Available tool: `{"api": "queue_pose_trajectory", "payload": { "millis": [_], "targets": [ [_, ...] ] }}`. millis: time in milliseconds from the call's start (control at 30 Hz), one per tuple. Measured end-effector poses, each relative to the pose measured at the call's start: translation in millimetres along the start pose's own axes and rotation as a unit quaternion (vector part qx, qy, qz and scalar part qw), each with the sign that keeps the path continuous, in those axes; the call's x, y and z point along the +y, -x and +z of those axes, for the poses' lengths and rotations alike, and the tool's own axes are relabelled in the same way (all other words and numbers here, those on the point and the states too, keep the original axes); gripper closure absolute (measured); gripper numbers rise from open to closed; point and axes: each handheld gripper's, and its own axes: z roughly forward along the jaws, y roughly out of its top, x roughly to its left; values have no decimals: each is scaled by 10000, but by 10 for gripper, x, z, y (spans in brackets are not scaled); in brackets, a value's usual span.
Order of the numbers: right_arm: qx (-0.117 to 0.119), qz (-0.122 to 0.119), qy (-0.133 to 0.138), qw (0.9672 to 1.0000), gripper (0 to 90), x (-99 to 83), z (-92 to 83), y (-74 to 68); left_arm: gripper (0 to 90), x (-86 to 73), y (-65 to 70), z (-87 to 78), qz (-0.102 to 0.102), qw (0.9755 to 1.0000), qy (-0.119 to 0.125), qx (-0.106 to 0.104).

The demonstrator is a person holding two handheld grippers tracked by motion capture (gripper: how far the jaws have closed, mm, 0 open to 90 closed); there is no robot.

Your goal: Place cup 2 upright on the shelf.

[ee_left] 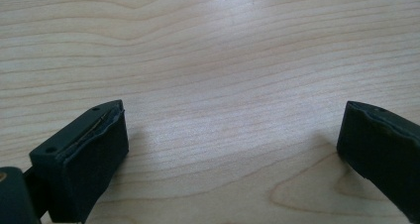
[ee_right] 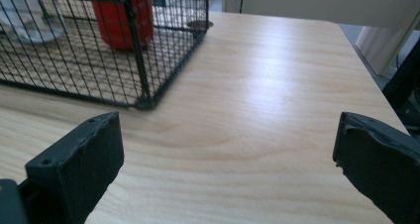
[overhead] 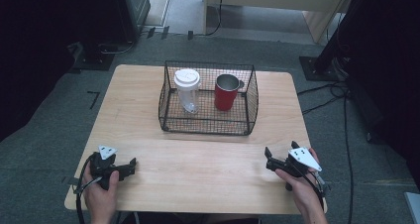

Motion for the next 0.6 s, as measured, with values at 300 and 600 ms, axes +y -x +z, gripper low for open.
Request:
{"api": "queue_pose_trajectory", "payload": {
  "millis": [300, 600],
  "targets": [
    [-208, 21, -154, 9997, 0, -123, -89, 161, 0, 0, -1, -1, 5, 10000, -4, -1],
    [-416, -51, -542, 9977, 0, -172, -202, 327, 0, 0, -1, -1, 7, 10000, -6, -1]
  ]
}}
